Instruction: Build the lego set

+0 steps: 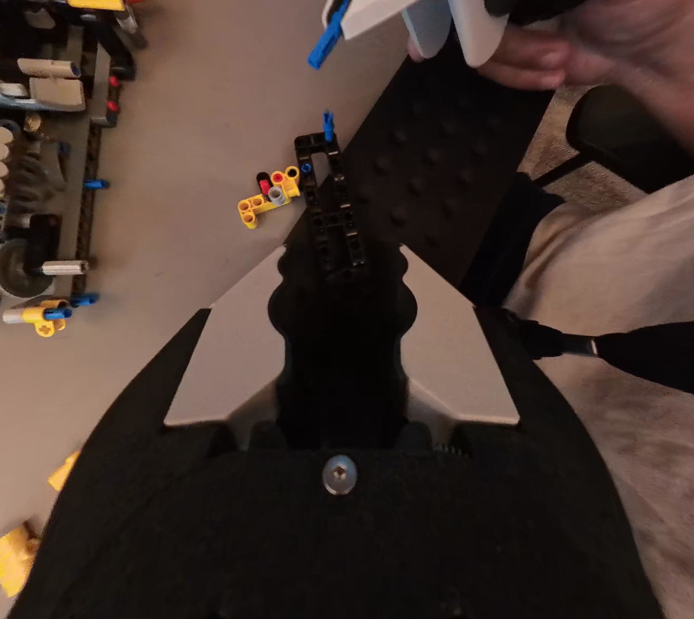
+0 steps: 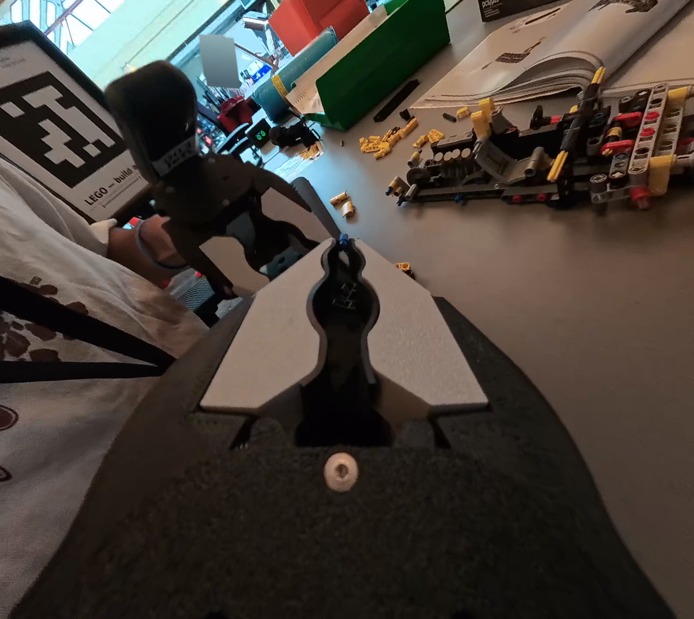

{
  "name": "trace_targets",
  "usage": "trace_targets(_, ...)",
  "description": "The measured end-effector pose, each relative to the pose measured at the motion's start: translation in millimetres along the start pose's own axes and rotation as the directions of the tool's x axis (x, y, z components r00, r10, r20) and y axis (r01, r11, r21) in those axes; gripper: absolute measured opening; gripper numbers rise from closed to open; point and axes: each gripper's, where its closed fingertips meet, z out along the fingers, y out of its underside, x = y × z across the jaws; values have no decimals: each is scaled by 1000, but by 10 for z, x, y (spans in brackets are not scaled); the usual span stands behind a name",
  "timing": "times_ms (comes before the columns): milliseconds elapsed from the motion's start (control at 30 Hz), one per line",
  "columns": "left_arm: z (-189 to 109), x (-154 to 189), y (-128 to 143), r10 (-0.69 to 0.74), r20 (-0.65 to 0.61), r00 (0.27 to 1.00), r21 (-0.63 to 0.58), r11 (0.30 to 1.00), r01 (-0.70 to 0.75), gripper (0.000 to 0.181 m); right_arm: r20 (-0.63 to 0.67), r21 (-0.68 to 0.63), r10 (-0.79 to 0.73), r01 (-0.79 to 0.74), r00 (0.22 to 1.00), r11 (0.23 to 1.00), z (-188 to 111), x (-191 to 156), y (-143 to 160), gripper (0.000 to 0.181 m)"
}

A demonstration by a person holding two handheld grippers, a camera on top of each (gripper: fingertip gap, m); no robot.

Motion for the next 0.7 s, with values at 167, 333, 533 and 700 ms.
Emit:
trace_targets(167, 18, -51, -19, 100, 72, 992, -31, 995, -98, 28, 4, 7, 0, 0, 1000, 1000, -9, -6, -9, 3)
trace_targets(333, -136, -376, -346, 277, 315, 908, 59, 949, -311, 27, -94, -32, -139, 136, 986, 990, 29, -8, 33, 4)
trace_targets(533, 11, -500, -564, 367, 465, 805, 132, 871, -474, 26, -396, -201, -467, 421, 791, 884, 114, 211, 29, 4)
trace_targets(700, 123, -563, -633, 388, 503, 772, 131, 849, -512, 26, -463, -317, -532, 429, 709, 846, 161, 398, 64, 4)
